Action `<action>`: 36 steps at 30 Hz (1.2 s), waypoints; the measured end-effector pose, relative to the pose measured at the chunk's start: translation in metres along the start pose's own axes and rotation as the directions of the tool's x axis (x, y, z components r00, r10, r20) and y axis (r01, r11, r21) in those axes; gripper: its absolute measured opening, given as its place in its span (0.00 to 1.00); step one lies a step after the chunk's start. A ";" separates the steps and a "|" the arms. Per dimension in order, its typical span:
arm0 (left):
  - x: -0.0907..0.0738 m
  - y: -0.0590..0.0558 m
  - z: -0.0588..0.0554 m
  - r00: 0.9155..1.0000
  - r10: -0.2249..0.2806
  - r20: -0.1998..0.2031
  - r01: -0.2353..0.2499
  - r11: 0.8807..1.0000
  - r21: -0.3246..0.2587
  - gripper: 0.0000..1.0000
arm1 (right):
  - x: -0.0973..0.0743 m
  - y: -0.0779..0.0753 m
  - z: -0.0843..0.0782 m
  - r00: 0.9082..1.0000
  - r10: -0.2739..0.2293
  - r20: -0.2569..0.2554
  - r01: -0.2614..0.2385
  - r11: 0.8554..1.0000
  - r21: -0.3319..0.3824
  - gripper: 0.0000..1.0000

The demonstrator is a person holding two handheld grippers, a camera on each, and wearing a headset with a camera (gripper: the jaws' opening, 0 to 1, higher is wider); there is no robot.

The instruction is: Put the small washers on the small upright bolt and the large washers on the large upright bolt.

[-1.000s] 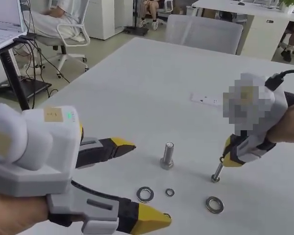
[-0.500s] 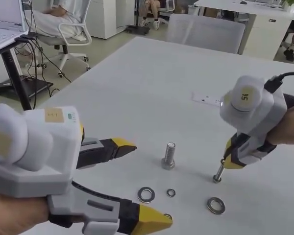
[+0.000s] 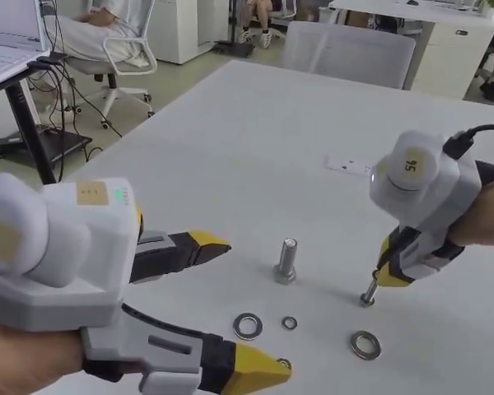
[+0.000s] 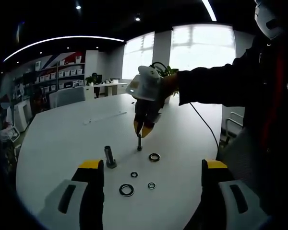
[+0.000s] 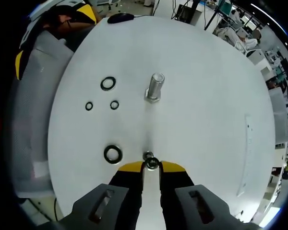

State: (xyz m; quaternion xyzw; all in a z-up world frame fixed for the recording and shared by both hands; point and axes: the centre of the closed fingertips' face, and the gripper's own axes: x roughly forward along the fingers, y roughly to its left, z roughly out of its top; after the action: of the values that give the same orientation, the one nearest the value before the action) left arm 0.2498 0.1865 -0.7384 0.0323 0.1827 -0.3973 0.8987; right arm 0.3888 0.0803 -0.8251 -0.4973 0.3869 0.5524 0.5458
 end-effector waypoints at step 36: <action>-0.002 0.003 -0.004 1.000 0.003 -0.012 -0.003 1.000 -0.003 0.83 | 0.038 0.007 -0.004 0.999 0.035 0.000 -0.035 0.999 0.027 0.14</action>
State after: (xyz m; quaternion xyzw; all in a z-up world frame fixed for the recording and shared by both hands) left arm 0.2496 0.1902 -0.7418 0.0334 0.1886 -0.3956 0.8982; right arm 0.3863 0.0845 -0.8635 -0.4828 0.4031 0.5566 0.5427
